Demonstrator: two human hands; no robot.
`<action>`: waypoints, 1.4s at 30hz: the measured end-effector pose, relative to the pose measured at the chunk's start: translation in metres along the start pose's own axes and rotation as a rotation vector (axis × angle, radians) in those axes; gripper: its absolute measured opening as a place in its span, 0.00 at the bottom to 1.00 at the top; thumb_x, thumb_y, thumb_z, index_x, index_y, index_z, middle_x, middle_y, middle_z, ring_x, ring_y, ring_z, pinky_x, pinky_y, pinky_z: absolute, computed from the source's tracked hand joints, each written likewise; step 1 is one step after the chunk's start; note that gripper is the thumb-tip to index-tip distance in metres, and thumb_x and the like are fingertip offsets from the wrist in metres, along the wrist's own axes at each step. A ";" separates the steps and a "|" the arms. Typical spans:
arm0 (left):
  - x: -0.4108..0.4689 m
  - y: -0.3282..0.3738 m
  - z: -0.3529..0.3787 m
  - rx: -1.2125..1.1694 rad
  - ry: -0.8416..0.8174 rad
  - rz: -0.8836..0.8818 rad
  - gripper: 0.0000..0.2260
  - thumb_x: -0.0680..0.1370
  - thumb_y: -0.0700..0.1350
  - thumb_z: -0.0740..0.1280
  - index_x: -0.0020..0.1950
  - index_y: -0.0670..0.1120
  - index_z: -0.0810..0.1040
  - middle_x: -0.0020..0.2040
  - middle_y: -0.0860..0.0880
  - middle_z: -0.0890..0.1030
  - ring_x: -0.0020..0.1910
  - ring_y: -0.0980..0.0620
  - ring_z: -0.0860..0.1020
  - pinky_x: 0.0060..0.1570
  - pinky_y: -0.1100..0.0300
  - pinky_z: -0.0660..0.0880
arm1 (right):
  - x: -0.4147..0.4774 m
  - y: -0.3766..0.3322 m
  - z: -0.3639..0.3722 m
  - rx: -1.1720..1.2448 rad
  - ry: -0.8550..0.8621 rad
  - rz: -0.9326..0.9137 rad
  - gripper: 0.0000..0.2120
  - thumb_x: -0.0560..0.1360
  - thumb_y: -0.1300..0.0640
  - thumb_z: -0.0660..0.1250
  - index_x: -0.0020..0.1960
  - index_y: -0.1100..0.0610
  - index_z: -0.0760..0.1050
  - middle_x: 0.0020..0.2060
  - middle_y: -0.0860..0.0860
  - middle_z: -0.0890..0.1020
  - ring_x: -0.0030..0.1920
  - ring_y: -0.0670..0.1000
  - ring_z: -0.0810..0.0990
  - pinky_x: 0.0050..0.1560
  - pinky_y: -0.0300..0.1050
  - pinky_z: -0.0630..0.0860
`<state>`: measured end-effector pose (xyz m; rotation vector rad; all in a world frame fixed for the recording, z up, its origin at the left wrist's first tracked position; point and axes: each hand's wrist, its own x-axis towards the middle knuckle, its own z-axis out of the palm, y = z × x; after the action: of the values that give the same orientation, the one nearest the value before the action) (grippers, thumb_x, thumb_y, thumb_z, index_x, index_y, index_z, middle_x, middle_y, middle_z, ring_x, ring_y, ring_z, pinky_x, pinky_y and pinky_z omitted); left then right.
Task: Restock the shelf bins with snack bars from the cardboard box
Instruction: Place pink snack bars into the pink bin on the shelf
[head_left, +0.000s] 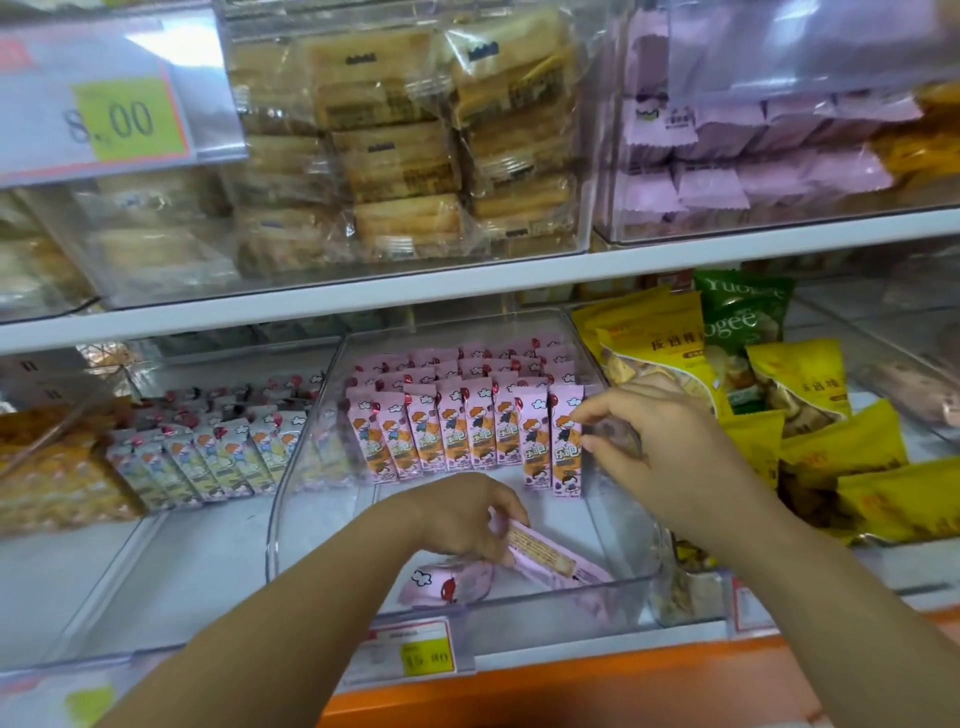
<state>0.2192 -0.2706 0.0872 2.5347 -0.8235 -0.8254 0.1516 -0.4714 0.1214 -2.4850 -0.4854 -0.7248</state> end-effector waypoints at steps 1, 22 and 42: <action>-0.002 -0.002 -0.002 -0.037 0.010 0.001 0.15 0.75 0.45 0.72 0.60 0.47 0.78 0.54 0.52 0.77 0.53 0.53 0.74 0.49 0.65 0.69 | 0.000 0.000 0.000 -0.002 -0.007 0.008 0.09 0.69 0.64 0.73 0.47 0.55 0.82 0.32 0.33 0.68 0.43 0.44 0.68 0.45 0.31 0.63; 0.006 0.006 -0.023 -0.240 0.633 -0.278 0.18 0.72 0.51 0.74 0.51 0.40 0.74 0.43 0.44 0.83 0.39 0.49 0.81 0.41 0.55 0.80 | 0.001 0.001 0.006 0.033 0.016 0.072 0.07 0.70 0.60 0.73 0.47 0.52 0.82 0.35 0.46 0.81 0.47 0.46 0.69 0.47 0.44 0.66; -0.070 0.007 -0.007 -0.469 0.017 -0.306 0.08 0.76 0.49 0.68 0.55 0.52 0.75 0.56 0.51 0.74 0.51 0.53 0.76 0.42 0.63 0.78 | -0.003 -0.041 0.009 0.098 -0.103 0.008 0.08 0.72 0.60 0.72 0.51 0.55 0.82 0.45 0.45 0.83 0.39 0.36 0.69 0.44 0.28 0.64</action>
<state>0.1741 -0.2316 0.1254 2.2596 -0.1962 -0.9563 0.1335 -0.4341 0.1281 -2.4392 -0.5346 -0.5577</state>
